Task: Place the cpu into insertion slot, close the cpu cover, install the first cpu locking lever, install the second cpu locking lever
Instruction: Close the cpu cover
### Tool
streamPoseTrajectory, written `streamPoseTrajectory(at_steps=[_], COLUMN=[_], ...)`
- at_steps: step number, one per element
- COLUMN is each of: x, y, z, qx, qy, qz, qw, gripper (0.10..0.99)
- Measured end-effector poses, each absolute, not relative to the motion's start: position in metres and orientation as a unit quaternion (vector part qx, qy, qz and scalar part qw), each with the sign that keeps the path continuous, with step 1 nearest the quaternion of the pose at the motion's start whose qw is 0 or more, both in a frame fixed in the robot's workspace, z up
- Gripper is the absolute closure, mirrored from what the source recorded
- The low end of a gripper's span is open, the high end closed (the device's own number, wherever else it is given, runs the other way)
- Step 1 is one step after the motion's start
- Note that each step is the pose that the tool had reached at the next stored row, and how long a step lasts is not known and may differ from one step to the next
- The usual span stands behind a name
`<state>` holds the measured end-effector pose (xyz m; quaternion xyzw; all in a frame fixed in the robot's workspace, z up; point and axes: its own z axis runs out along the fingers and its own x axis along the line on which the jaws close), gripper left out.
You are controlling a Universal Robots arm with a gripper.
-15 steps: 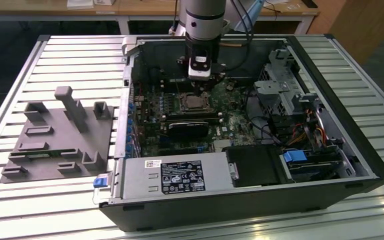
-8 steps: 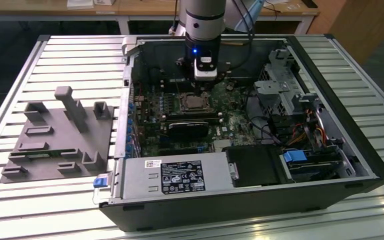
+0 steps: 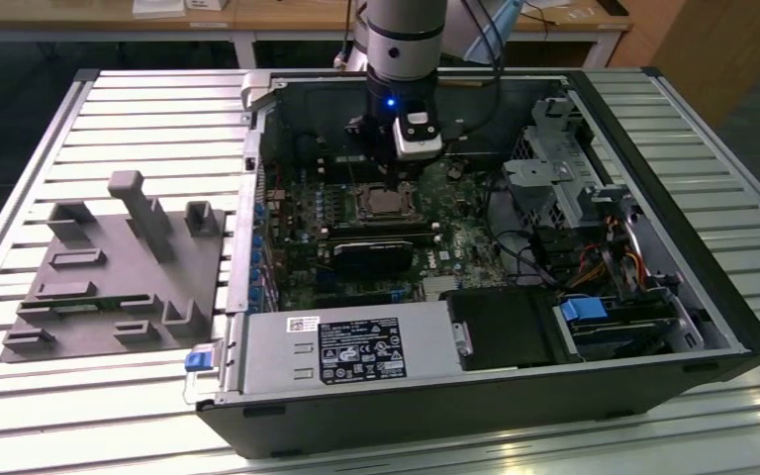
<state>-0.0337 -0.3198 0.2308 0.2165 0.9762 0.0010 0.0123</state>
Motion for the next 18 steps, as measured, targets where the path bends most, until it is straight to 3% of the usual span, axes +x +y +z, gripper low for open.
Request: streamPoseTrajectory(at_steps=[18], x=[-0.0423], y=[-0.3198], z=[0.2281], qx=[0.092], qy=[0.996], qz=[0.003], qw=[0.013], gripper=[0.984])
